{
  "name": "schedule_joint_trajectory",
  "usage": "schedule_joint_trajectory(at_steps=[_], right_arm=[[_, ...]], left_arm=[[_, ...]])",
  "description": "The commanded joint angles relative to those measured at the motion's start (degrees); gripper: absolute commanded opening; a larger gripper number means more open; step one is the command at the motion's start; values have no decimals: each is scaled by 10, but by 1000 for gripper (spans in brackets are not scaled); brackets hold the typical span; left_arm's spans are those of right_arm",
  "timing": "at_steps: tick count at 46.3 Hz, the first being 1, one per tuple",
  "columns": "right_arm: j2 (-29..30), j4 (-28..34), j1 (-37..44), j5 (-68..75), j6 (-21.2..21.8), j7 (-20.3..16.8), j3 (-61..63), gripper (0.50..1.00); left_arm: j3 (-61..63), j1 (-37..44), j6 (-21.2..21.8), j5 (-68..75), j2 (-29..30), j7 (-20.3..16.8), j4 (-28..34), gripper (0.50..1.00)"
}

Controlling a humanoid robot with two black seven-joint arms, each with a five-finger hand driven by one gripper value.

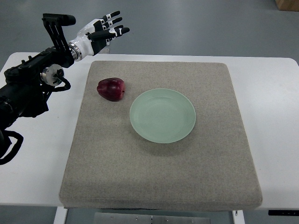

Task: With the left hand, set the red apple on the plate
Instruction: 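Move the left hand forward and lower it over the red apple, then close the left hand fingers around the red apple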

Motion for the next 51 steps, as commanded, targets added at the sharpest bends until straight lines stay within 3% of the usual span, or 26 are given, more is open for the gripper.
schedule_joint_trajectory(at_steps=[1,14,35,44,51], right_arm=[[0,0,0,0,0,0,0,964],[0,0,0,0,0,0,0,964],[0,0,0,0,0,0,0,964],[0,0,0,0,0,0,0,964],[0,0,0,0,0,0,0,964]], left_arm=[[0,-2,0,70,9,0,-27,990],[0,-31,-4,280,48,0,-91,990],[68,-72,-8,487,125,-1,-213,990],[106,-100,-8,546,186,-2,-300,988],[111,-100,-9,633,194,-29,-318,986]])
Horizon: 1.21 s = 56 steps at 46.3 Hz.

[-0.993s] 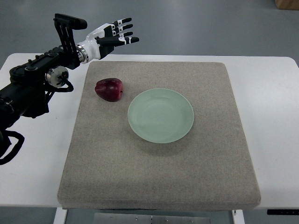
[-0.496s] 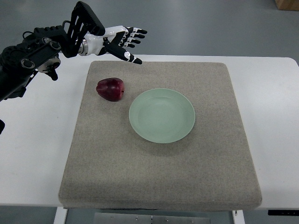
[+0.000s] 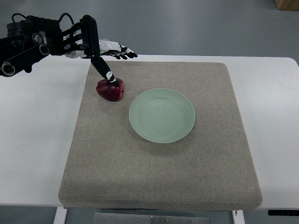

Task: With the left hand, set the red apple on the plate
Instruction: 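Close the left hand fingers around the red apple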

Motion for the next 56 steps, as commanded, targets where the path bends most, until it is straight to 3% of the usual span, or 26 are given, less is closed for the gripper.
schedule_joint_trajectory(at_steps=[1,11,34,41,48,56], right_arm=[[0,0,0,0,0,0,0,964],[0,0,0,0,0,0,0,964],[0,0,0,0,0,0,0,964],[0,0,0,0,0,0,0,964],[0,0,0,0,0,0,0,964],[0,0,0,0,0,0,0,964]], left_arm=[[2,1,0,49,2,-25,-5,986],[6,-5,0,114,1,-72,-6,986],[35,1,8,150,2,-96,2,979],[38,13,25,193,2,-118,26,977],[49,22,55,194,1,-118,34,979],[54,22,60,183,-2,-118,40,979]])
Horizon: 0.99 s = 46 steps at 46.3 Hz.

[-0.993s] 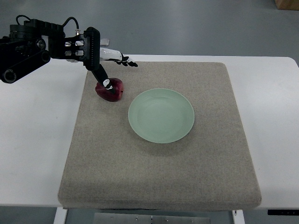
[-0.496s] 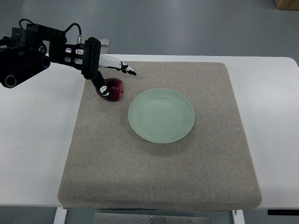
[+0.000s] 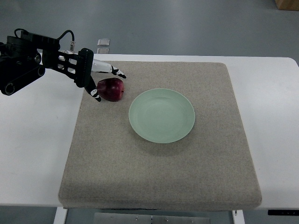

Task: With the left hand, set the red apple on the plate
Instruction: 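Close the left hand fingers around the red apple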

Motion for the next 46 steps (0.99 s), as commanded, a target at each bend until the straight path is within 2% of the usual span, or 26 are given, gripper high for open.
schedule_joint_trajectory(at_steps=[1,17,24,26,32,35,38,40,43,46], right_arm=[[0,0,0,0,0,0,0,964],[0,0,0,0,0,0,0,964],[0,0,0,0,0,0,0,964],[0,0,0,0,0,0,0,964],[0,0,0,0,0,0,0,964],[0,0,0,0,0,0,0,964],[0,0,0,0,0,0,0,964],[0,0,0,0,0,0,0,964],[0,0,0,0,0,0,0,964],[0,0,0,0,0,0,0,964]], left_arm=[[-1,0,1,-5,-3,0,7,979],[-1,25,8,-5,-5,0,18,969],[0,25,35,-5,-5,0,18,932],[-1,25,41,-4,-5,0,18,892],[-1,28,50,-5,-6,0,18,887],[-2,28,50,-5,-6,0,18,861],[-2,28,50,-5,-7,-1,18,861],[-3,28,50,-7,-7,-1,17,846],[-2,28,50,-9,-7,-4,16,793],[-2,28,48,-8,-7,-12,15,705]])
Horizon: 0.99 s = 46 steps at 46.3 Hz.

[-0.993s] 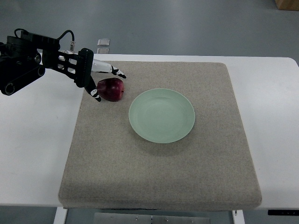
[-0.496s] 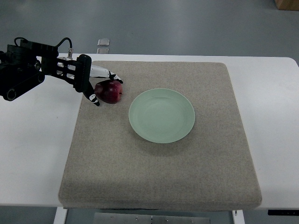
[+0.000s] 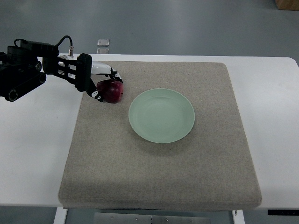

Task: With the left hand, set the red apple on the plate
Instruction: 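Close the left hand fingers around the red apple, then carry the apple with the left hand onto the green plate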

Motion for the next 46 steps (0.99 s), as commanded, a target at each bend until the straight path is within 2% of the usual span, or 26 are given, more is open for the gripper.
schedule_joint_trajectory(at_steps=[1,5,7,10,24,27,35,46], right_arm=[[0,0,0,0,0,0,0,964],[0,0,0,0,0,0,0,964],[0,0,0,0,0,0,0,964],[0,0,0,0,0,0,0,964],[0,0,0,0,0,0,0,964],[0,0,0,0,0,0,0,964],[0,0,0,-1,0,0,0,964],[0,0,0,0,0,0,0,964]], left_arm=[[2,0,-2,0,0,-9,0,694],[2,-1,-2,1,0,-14,0,591],[2,-1,-2,1,0,-14,0,581],[2,-1,-2,1,0,-14,0,501],[-6,-4,-1,-1,0,-14,2,500],[-9,-6,-1,-1,1,-14,2,518],[-30,-7,-1,-10,1,-14,1,521],[-70,-10,2,-39,-5,-14,-27,521]])
